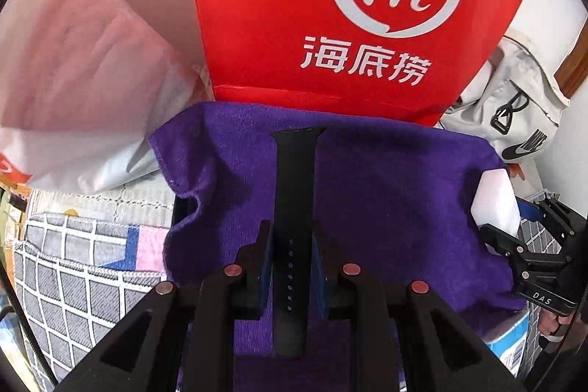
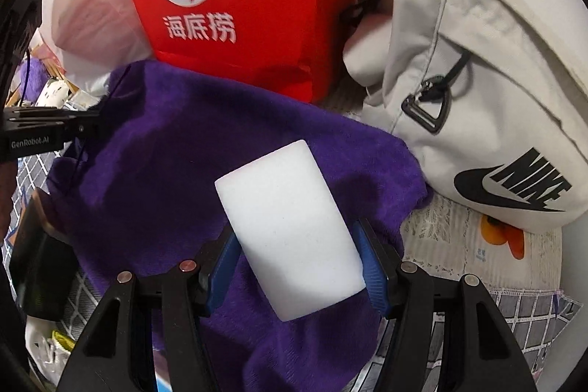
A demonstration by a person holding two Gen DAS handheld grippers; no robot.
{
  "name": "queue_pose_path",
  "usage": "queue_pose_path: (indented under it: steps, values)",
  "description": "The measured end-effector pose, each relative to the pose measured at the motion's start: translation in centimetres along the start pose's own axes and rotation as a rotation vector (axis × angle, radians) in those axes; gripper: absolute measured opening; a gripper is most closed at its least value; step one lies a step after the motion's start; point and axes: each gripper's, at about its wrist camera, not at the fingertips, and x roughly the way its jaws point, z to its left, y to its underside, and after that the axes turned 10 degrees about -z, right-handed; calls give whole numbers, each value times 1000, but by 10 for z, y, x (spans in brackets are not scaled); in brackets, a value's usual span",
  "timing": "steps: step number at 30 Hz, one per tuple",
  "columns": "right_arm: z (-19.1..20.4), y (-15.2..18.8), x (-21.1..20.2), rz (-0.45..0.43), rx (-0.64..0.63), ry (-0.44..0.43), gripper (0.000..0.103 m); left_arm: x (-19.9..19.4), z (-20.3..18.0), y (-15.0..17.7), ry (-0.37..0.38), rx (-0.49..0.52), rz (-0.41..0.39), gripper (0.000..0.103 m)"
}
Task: Organize soft objects
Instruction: 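Place the black strap on the purple towel while the right tool places the sponge, then grasp the white cloth from the pile with the left tool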
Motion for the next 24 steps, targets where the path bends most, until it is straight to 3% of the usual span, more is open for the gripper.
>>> queue_pose_path:
  steps: [14,18,22,24]
  values:
    - [-10,-8,26,36,-43,-20,60,30,8,-2,-35,-23,49,20]
    - [1,-10,33,39,-56,-22,66,39,14,-7,-30,-61,73,22]
    - [4,-10,28,36,-55,-39,72,36,21,-9,-29,-71,71,42]
    - [5,-10,19,28,-53,-34,76,26,20,-8,-33,-70,54,44]
